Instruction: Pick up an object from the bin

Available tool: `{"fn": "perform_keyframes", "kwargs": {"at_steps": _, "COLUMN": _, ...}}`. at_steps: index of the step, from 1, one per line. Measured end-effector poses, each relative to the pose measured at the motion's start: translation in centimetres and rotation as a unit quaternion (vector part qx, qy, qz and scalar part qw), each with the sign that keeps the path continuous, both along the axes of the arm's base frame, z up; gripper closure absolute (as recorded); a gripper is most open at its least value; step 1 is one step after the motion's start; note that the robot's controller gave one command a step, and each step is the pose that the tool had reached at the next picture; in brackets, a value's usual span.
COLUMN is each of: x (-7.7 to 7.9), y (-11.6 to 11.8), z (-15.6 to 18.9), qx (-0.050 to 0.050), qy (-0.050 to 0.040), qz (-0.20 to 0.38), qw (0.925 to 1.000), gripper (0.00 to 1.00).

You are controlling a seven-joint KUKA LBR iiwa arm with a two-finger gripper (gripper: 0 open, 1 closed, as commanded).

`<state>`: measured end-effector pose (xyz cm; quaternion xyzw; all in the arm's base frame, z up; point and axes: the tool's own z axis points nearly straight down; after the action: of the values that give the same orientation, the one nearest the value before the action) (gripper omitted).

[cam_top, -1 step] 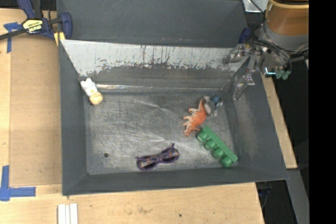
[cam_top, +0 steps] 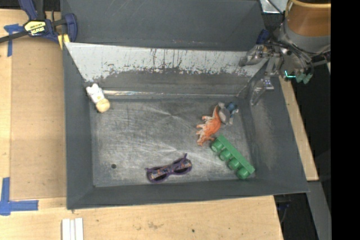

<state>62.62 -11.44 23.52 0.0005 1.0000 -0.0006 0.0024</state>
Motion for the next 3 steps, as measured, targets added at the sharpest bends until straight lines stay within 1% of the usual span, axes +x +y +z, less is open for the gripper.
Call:
{"fn": "perform_keyframes", "kwargs": {"at_steps": 1, "x": -1.9, "y": 1.0, "z": -5.4, "qx": 0.0, "qy": -0.0023, "qz": -0.015, "qw": 0.9999, "gripper": 0.0}}
{"fn": "perform_keyframes", "kwargs": {"at_steps": 2, "x": -1.6, "y": 3.7, "z": -8.3, "qx": 0.0, "qy": 0.0024, "qz": 0.056, "qw": 0.9984, "gripper": 0.0}}
{"fn": "perform_keyframes", "kwargs": {"at_steps": 3, "x": -3.0, "y": 1.9, "z": -11.5, "qx": -0.001, "qy": -0.0006, "qz": 0.23, "qw": 0.9733, "gripper": 0.0}}
